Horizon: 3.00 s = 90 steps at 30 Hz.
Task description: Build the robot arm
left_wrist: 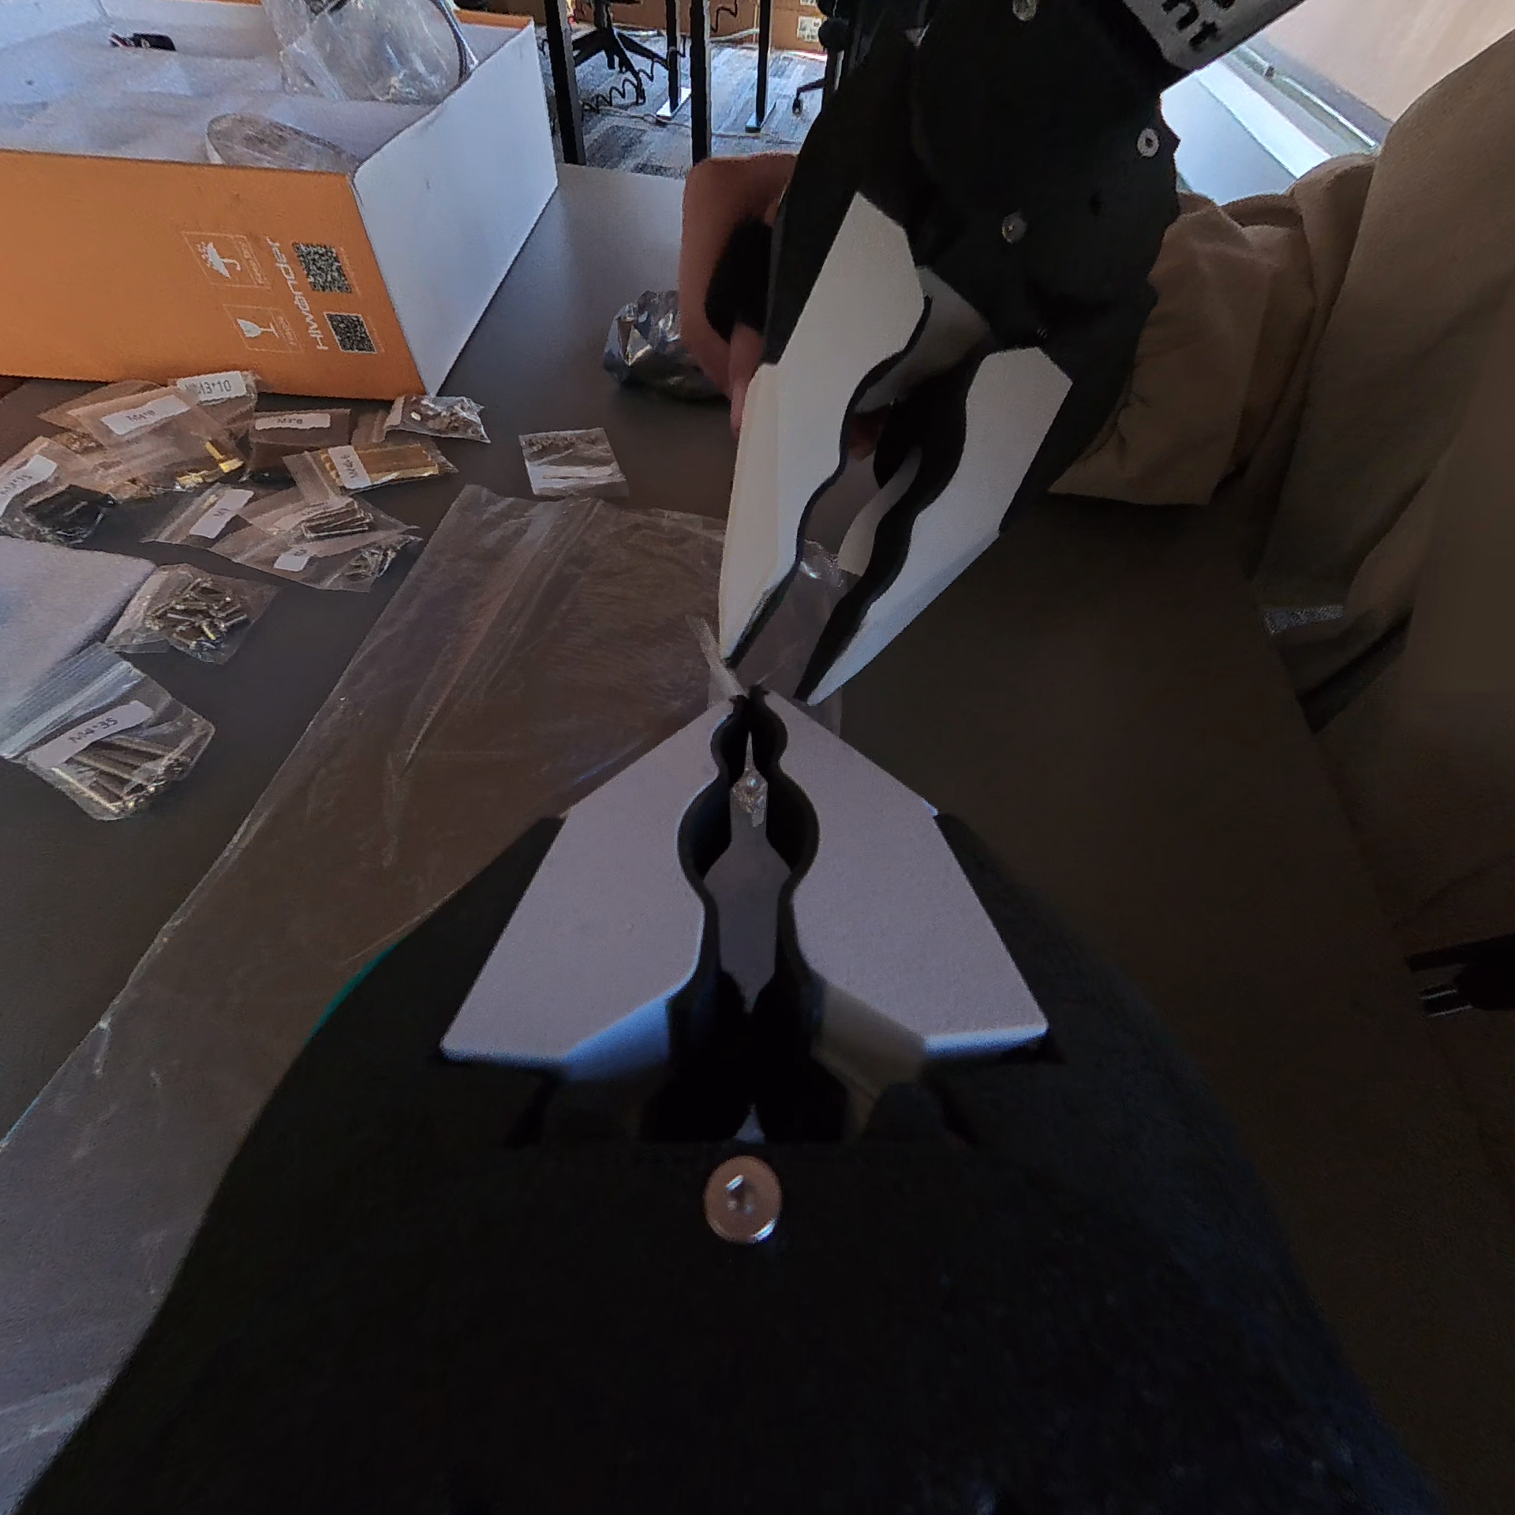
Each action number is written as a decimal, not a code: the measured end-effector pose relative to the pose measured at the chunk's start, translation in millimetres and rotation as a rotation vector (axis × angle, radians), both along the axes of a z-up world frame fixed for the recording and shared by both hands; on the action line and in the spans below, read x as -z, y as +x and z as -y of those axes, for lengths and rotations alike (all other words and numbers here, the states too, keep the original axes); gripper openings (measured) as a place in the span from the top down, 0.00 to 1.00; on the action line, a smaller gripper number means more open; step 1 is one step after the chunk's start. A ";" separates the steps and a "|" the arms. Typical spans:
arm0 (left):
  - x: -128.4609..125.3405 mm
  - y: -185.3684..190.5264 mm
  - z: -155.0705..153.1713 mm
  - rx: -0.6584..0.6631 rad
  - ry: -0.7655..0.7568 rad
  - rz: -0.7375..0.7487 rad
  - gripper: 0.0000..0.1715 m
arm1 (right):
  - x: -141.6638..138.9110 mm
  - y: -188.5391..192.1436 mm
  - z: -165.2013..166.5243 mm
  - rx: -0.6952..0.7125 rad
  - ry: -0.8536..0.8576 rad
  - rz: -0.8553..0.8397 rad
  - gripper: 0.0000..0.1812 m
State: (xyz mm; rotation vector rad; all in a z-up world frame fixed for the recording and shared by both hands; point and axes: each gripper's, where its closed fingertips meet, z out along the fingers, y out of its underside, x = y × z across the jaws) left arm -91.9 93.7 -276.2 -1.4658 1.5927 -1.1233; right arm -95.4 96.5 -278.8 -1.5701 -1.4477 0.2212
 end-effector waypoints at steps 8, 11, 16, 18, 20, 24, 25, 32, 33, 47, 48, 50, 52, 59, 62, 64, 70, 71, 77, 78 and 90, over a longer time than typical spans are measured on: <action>2.8 0.3 0.8 0.003 -0.008 -0.011 1.00 | -1.6 1.9 -3.5 0.018 0.034 0.010 0.91; 4.2 0.6 0.9 0.004 -0.012 -0.016 1.00 | 2.4 2.0 -3.3 0.016 0.028 0.025 0.92; 5.3 0.8 -0.1 -0.001 -0.019 -0.020 1.00 | 3.5 1.7 -2.2 0.012 0.027 0.033 0.93; 5.9 0.6 -1.3 -0.006 -0.021 -0.022 1.00 | 3.4 1.6 -2.1 0.011 0.030 0.035 0.93; 6.7 0.6 -2.1 -0.009 -0.023 -0.026 1.00 | 2.9 1.1 -1.2 0.007 0.037 0.034 0.95; 8.7 0.9 -1.2 -0.006 -0.023 -0.033 1.00 | 5.8 1.1 -0.6 0.006 0.020 0.040 0.95; 9.0 0.9 -1.0 -0.005 -0.023 -0.035 1.00 | 5.7 1.0 -0.4 0.004 0.018 0.039 0.96; 9.7 1.1 -1.3 -0.007 -0.021 -0.038 1.00 | 4.6 0.9 0.3 0.001 0.028 0.038 0.98; 10.0 1.0 -0.9 -0.004 -0.021 -0.039 1.00 | 4.9 1.1 0.1 0.002 0.029 0.040 0.98; 8.8 1.8 1.9 0.006 -0.011 -0.033 1.00 | 7.8 2.9 -1.0 0.009 0.027 0.061 1.00; 8.6 1.4 0.2 -0.001 -0.007 -0.034 1.00 | 7.0 4.3 -2.2 0.015 0.032 0.064 1.00; 7.0 0.7 -3.3 -0.012 0.000 -0.027 1.00 | 5.2 6.4 -2.9 0.020 0.033 0.061 1.00; 6.5 0.2 -3.5 -0.011 0.009 -0.027 1.00 | 4.6 6.1 -2.1 0.017 0.015 0.048 1.00; 7.8 1.4 -11.1 -0.059 0.080 -0.028 1.00 | 6.9 6.7 -7.4 0.062 -0.119 -0.024 1.00; 0.9 3.0 -27.1 -0.171 -0.020 -0.004 0.99 | 1.3 13.3 -23.7 0.164 -0.087 -0.056 1.00; -6.8 -0.2 -47.7 -0.299 -0.063 0.017 0.95 | 2.7 21.7 -36.0 0.253 -0.074 -0.048 1.00; -11.7 -0.8 -58.6 -0.461 -0.476 0.089 0.94 | 5.2 28.8 -52.2 0.422 -0.143 -0.150 1.00; -8.1 2.1 -54.5 -0.447 -0.545 0.087 0.92 | 6.3 24.9 -49.7 0.414 -0.166 -0.162 1.00; 13.4 9.4 -46.4 -0.429 -0.794 0.039 0.91 | 17.5 8.0 -39.0 0.390 -0.221 -0.166 1.00; 14.6 9.4 -46.8 -0.432 -0.819 0.040 0.91 | 17.9 5.8 -37.6 0.388 -0.226 -0.169 1.00; 12.3 5.8 -48.5 -0.427 -0.757 0.043 1.00 | 12.7 -1.5 -31.6 0.326 -0.349 -0.292 0.96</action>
